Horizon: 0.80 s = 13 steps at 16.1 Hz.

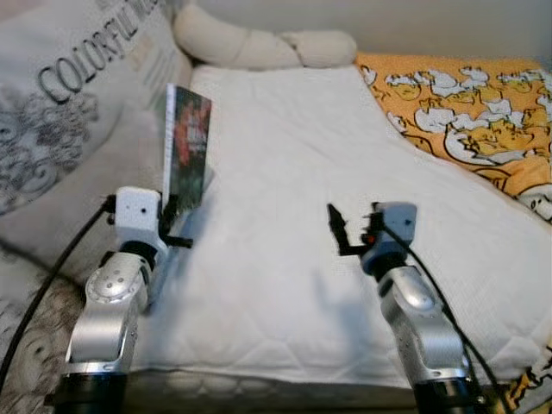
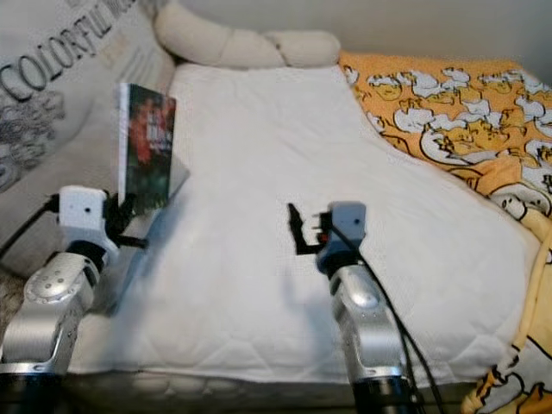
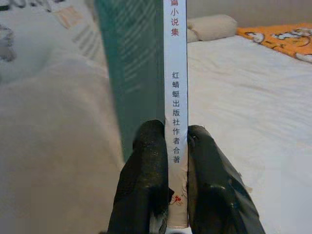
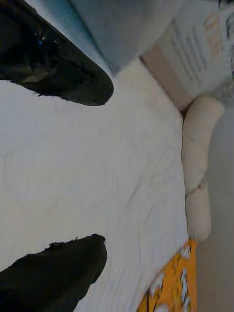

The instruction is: Clean up the room

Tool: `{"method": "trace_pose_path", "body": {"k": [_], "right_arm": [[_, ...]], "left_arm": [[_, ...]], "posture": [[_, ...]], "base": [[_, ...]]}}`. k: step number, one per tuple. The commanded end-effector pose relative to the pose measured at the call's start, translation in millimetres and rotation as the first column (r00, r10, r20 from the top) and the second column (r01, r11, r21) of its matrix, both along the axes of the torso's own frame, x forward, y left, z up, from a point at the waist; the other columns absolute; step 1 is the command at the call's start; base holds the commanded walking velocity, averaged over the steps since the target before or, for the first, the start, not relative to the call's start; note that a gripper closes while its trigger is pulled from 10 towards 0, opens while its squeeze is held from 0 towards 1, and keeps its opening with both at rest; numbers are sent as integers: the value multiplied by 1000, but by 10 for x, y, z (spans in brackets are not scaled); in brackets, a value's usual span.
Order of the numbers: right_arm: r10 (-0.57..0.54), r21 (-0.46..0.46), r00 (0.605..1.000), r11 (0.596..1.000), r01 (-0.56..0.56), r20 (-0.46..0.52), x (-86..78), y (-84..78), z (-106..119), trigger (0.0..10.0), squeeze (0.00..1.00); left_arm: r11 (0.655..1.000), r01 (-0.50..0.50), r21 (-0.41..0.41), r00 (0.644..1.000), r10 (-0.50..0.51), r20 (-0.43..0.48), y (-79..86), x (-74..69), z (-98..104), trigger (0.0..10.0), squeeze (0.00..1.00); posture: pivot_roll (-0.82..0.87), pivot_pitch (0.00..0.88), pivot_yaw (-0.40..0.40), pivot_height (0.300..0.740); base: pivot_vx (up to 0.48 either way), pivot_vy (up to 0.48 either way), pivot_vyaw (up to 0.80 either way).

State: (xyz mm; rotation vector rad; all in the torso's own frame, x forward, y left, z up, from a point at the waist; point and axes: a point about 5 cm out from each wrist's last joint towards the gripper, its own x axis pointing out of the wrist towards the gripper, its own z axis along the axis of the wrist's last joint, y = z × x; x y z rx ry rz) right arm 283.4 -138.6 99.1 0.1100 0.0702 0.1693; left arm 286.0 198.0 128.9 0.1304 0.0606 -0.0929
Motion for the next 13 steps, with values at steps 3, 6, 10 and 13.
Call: {"method": "trace_pose_path", "body": {"k": [3, 6, 10, 13], "right_arm": [[-11, 53, 1000, 999, 11, 3, -44, -58, 39, 10000, 0], [120, 2, 993, 993, -120, -20, -110, -15, 19, 10000, 0], [349, -81, 937, 934, -348, 5, -192, -89, 166, 10000, 0], [517, -97, 856, 851, -516, -13, -391, -215, 314, 10000, 0]], "left_arm": [[996, 85, -19, 996, -85, 26, -89, -11, 82, 10000, 0], [987, 159, 9, 987, -159, 24, -93, 109, 154, 10000, 0], [956, 243, -164, 963, -258, -74, -222, 421, 205, 10000, 0], [851, 353, -389, 894, -429, -129, -503, 609, 172, 10000, 0]], "posture": [[47, 0, -29, 740], [46, 0, -31, 740], [7, 0, -3, 740], [-37, 10, 25, 740]], "base": [[0, 0, 0], [0, 0, 0], [0, 0, 0], [0, 0, 0]]}}
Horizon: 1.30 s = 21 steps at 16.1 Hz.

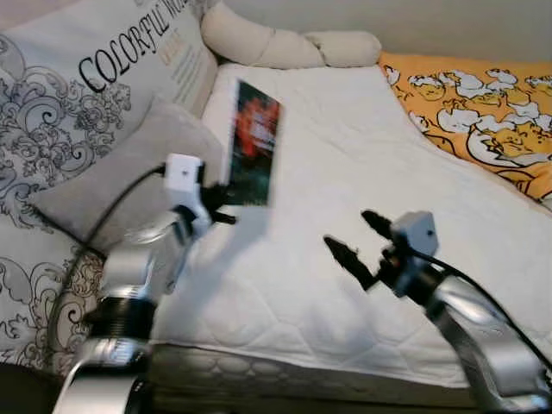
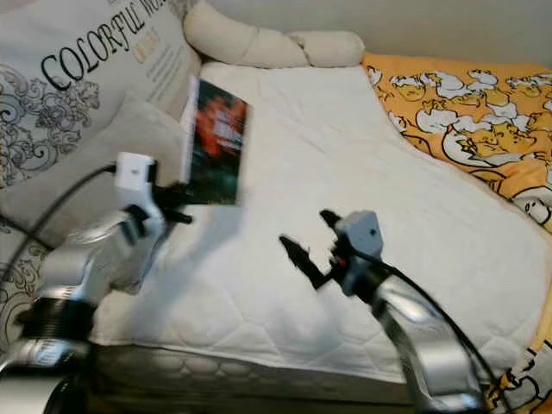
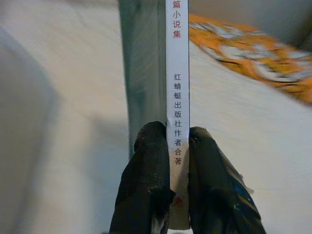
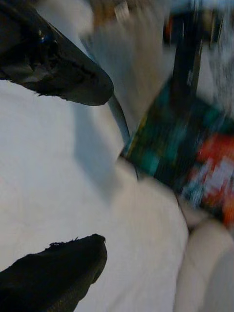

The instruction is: Clean up the room

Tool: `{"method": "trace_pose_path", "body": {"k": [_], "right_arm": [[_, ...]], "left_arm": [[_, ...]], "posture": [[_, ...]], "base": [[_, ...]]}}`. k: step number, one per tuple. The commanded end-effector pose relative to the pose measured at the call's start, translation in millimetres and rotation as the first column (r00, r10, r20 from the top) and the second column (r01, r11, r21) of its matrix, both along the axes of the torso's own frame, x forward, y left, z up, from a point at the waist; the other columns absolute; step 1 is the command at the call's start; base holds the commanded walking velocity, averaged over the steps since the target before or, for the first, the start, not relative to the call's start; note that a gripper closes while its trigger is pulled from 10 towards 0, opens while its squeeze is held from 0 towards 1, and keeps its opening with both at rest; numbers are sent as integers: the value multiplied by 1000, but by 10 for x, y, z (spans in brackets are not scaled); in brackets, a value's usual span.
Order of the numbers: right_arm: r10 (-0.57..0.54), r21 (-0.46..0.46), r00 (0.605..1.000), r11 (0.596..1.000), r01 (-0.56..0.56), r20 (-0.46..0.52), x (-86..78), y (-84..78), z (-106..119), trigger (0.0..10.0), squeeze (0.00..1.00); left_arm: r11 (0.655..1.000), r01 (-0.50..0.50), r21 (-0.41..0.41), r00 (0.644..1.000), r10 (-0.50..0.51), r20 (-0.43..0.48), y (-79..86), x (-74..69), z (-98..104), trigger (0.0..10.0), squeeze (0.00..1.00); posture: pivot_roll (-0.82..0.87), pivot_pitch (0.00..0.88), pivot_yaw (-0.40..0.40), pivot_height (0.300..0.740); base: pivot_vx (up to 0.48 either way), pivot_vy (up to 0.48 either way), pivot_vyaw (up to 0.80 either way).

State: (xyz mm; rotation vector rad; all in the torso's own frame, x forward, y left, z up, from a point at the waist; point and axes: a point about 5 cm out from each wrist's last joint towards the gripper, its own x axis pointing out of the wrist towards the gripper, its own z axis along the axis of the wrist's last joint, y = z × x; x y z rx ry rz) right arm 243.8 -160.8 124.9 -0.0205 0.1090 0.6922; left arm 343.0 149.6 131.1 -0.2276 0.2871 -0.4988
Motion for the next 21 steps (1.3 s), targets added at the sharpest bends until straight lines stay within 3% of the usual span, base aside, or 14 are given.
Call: {"method": "trace_pose_path", "body": {"k": [1, 3, 5, 6, 7, 10, 11, 12, 13, 14, 15, 18, 21], "right_arm": [[30, 20, 1000, 999, -31, 8, -26, -18, 76, 10000, 0], [86, 7, 996, 996, -86, -8, -124, -86, 92, 10000, 0], [141, -9, 989, 990, -142, -49, -212, -119, 108, 10000, 0], [152, -10, 987, 988, -153, -58, -226, -122, 113, 10000, 0], [177, -16, 980, 984, -179, -93, -270, -137, 113, 10000, 0], [198, -36, 973, 978, -203, -116, -306, -140, 118, 10000, 0], [202, -66, 971, 975, -212, -129, -323, -151, 119, 10000, 0], [200, -96, 969, 972, -215, -148, -313, -160, 55, 10000, 0], [197, -105, 966, 971, -216, -165, -298, -168, 2, 10000, 0], [180, -135, 959, 968, -213, -220, -227, -175, -187, 10000, 0], [170, -152, 960, 967, -207, -222, -196, -166, -230, 10000, 0], [181, -163, 952, 961, -225, -245, -95, 17, -354, 10000, 0], [206, -176, 941, 950, -258, -268, 49, 140, -595, 10000, 0]], "left_arm": [[997, 36, -74, 999, -34, 24, -52, 61, 137, 10000, 0], [962, 19, -271, 987, -61, -149, -130, 128, -29, 10000, 0], [912, -50, -406, 938, -96, -332, -201, 92, -345, 10000, 0], [900, -71, -431, 926, -100, -363, -217, 78, -398, 10000, 0], [883, -113, -455, 888, -116, -445, -302, -2, -588, 10000, 0], [954, -58, -294, 865, -99, -492, -349, -113, -810, 10000, 0], [986, -24, -162, 863, -61, -501, -329, -146, -903, 10000, 0], [998, -9, -68, 875, -25, -484, -291, -133, -926, 10000, 0], [999, -13, -52, 881, -13, -473, -275, -117, -917, 10000, 0], [999, 6, 41, 904, 12, -428, -212, -74, -891, 10000, 0], [997, 18, 72, 903, 15, -430, -192, -79, -900, 10000, 0], [983, 5, 185, 906, 74, -417, -64, -77, -926, 10000, 0], [973, -65, 221, 894, 156, -421, 15, -78, -948, 10000, 0]], "posture": [[-46, 15, 29, 740], [-67, 28, 35, 740], [-95, 46, 27, 740], [-95, 46, 27, 740], [-118, 62, 18, 740], [-153, 78, 24, 740], [-168, 83, 24, 740], [-177, 85, 24, 740], [-182, 87, 23, 740], [-187, 90, 21, 740], [-193, 92, 16, 740], [-201, 89, 2, 740], [-201, 76, -16, 740]], "base": [[0, 0, 0], [0, 0, 0], [0, 0, 0], [0, 0, 0], [0, 0, 0], [0, 0, 0], [0, 0, 0], [0, 0, 0], [0, 0, 0], [0, 0, 0], [0, 0, 0], [0, 0, 0], [0, 0, 0]]}}
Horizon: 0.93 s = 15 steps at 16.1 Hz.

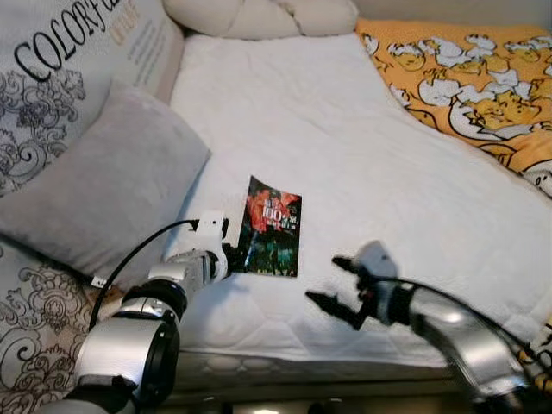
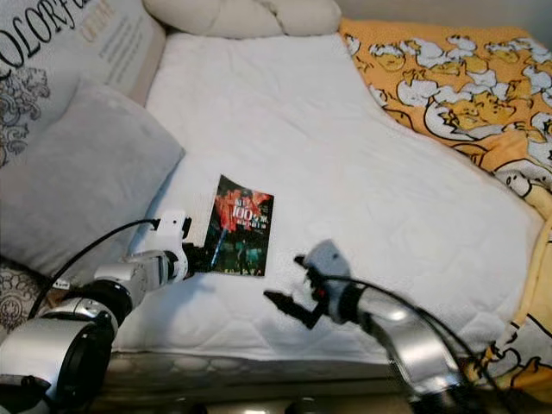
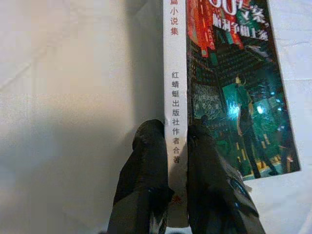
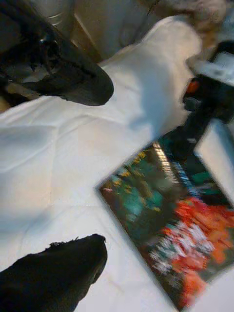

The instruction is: Clean up the room

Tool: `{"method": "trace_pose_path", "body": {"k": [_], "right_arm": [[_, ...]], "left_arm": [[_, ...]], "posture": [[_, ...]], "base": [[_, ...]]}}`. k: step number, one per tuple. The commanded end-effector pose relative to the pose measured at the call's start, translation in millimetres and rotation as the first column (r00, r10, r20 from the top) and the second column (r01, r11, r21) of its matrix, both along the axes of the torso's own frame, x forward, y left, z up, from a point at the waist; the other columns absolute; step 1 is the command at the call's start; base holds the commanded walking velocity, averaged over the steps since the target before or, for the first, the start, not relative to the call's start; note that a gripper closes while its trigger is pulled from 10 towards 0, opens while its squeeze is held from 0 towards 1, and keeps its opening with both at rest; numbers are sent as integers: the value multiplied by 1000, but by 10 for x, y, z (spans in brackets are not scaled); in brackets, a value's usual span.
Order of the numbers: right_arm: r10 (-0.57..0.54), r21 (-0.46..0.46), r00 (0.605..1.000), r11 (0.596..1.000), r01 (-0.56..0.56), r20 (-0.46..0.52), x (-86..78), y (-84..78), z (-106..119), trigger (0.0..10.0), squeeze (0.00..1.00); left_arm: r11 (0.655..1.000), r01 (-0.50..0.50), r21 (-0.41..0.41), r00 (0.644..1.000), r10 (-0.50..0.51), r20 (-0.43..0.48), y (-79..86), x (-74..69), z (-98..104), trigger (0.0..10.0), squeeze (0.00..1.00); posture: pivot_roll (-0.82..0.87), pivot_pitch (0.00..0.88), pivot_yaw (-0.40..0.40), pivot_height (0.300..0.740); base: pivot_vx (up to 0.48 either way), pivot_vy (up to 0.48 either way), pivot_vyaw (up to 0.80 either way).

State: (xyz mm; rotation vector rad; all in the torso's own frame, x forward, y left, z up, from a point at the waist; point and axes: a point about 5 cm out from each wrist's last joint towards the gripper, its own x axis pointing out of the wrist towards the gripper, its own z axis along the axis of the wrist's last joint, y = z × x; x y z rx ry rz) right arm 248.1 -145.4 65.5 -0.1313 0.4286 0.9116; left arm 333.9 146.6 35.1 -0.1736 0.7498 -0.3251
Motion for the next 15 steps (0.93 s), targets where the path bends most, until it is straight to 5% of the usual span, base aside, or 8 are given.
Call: {"method": "trace_pose_path", "body": {"k": [1, 6, 10, 11, 12, 15], "right_arm": [[15, -12, 1000, 1000, -14, 27, 40, 37, 11, 10000, 0], [7, 28, 993, 1000, -10, 115, 292, 346, 101, 10000, 0], [-133, -54, 970, 988, 147, 201, 599, 553, 63, 10000, 0], [-151, -4, 961, 988, 156, 230, 266, -109, 202, 10000, 0], [-122, -9, 959, 992, 129, 256, 70, -346, 327, 10000, 0], [-180, -49, 943, 978, 201, 281, 243, -361, 286, 10000, 0]], "left_arm": [[999, -36, 28, 999, 36, -18, 64, 2, -4, 10000, 0], [996, -86, 33, 995, 88, -41, 152, -32, -45, 10000, 0], [992, -122, 36, 992, 123, -33, 236, -14, -17, 10000, 0], [991, -125, 46, 991, 127, -35, 268, -22, -23, 10000, 0], [990, -128, 51, 991, 130, -37, 287, -28, -27, 10000, 0], [986, -151, 63, 988, 154, -34, 343, -23, -17, 10000, 0]], "posture": [[-200, 71, -19, 740], [-178, 47, -32, 740], [-158, 32, -30, 740], [-149, 28, -26, 740], [-148, 27, -25, 740], [-143, 30, -11, 740]], "base": [[0, 0, 0], [0, 0, 0], [0, 0, 0], [0, 0, 0], [0, 0, 0], [0, 0, 0]]}}
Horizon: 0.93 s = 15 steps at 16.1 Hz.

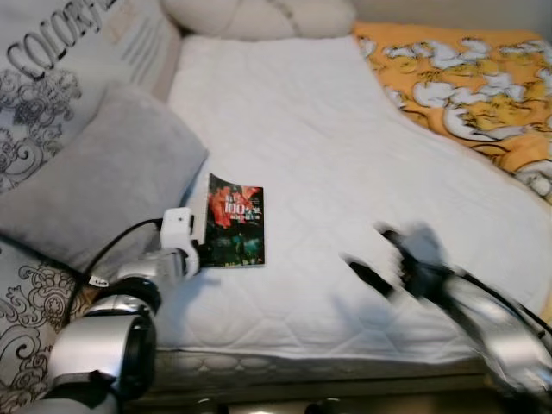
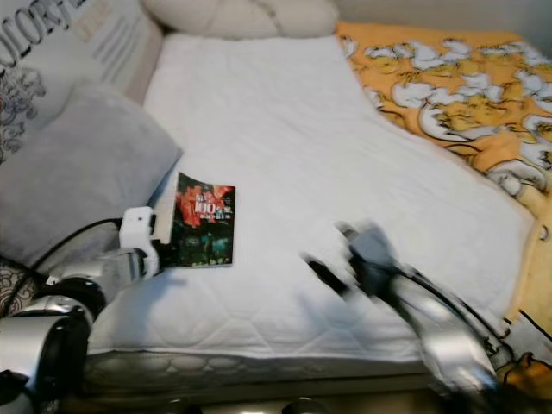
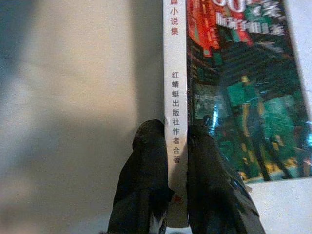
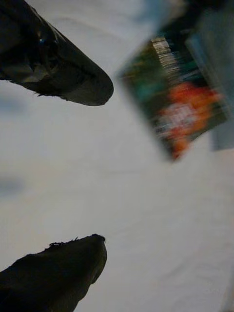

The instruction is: Clean up the room

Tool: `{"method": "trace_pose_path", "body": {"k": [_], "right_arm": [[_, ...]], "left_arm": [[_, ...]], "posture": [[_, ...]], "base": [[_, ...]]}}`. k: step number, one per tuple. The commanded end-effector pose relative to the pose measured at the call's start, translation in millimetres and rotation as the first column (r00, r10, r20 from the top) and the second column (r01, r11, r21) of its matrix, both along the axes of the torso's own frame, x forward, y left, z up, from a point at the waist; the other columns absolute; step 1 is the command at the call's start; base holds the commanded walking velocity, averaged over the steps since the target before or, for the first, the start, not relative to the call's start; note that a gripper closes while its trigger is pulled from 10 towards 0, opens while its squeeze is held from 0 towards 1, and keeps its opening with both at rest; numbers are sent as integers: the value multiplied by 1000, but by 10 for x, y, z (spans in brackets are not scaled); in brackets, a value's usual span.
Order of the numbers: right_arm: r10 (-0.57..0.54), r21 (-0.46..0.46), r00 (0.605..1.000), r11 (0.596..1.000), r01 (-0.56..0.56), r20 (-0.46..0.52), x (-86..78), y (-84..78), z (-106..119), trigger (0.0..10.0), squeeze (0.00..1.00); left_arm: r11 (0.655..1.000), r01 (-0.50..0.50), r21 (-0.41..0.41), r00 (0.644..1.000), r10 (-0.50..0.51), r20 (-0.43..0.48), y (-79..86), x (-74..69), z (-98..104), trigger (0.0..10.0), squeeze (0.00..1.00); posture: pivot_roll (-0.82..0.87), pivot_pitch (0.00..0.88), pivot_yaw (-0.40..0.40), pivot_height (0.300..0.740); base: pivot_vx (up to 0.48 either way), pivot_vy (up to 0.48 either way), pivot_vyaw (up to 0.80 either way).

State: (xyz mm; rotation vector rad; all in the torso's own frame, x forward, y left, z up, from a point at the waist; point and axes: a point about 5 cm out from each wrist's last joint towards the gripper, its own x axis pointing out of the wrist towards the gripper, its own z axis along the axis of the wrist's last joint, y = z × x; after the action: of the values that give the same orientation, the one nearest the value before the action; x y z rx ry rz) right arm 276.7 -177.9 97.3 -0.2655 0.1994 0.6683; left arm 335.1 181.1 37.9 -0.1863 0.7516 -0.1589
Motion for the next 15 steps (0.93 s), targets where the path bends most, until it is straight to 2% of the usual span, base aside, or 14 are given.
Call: {"method": "trace_pose_path", "body": {"k": [1, 2, 3, 6, 9, 10, 12, 13, 14, 15], "right_arm": [[-47, -45, 999, 998, 47, -4, 35, -49, -52, 10000, 0], [91, 61, 996, 994, -91, 0, 6, 214, 101, 10000, 0], [129, 87, 992, 988, -129, 3, -27, 276, 161, 10000, 0], [227, 92, 974, 970, -224, -23, -94, 324, 182, 10000, 0], [348, 104, 930, 936, -337, -120, -270, 327, 173, 10000, 0], [358, 84, 920, 933, -349, -158, -299, 296, 152, 10000, 0], [350, 76, 921, 937, -341, -171, -305, 276, 148, 10000, 0], [349, 75, 921, 937, -341, -173, -306, 273, 150, 10000, 0], [347, 73, 922, 938, -340, -174, -302, 268, 150, 10000, 0], [347, 73, 921, 938, -339, -177, -301, 264, 153, 10000, 0]], "left_arm": [[1000, -2, 12, 1000, 3, -27, 5, -36, -45, 10000, 0], [1000, 1, 17, 1000, -1, -27, 6, -37, -47, 10000, 0], [1000, 5, 16, 1000, -4, -27, 2, -37, -47, 10000, 0], [1000, 20, 13, 999, -20, -26, -23, -34, -45, 10000, 0], [1000, 23, 17, 999, -23, -31, -32, -37, -51, 10000, 0], [999, 39, 22, 999, -38, -31, -37, -36, -48, 10000, 0], [998, 54, 12, 998, -54, -32, -50, -30, -36, 10000, 0], [999, 51, 8, 998, -50, -31, -48, -25, -30, 10000, 263], [1000, 30, -5, 999, -31, -31, -39, -17, -19, 10000, 1000], [1000, 27, -7, 999, -27, -31, -33, -15, -15, 10000, 1000]], "posture": [[-142, 30, -8, 740], [-137, 30, -7, 740], [-138, 30, -7, 740], [-139, 33, -7, 740], [-143, 34, -7, 740], [-144, 35, -8, 740], [-145, 36, -7, 740], [-145, 37, -6, 740], [-145, 36, -6, 740], [-144, 36, -6, 740]], "base": [[0, 0, 0], [0, 0, 0], [0, 0, 0], [0, 0, 0], [0, 0, 0], [0, 0, 0], [0, 0, 0], [0, 0, 0], [0, 0, 0], [0, 0, 0]]}}
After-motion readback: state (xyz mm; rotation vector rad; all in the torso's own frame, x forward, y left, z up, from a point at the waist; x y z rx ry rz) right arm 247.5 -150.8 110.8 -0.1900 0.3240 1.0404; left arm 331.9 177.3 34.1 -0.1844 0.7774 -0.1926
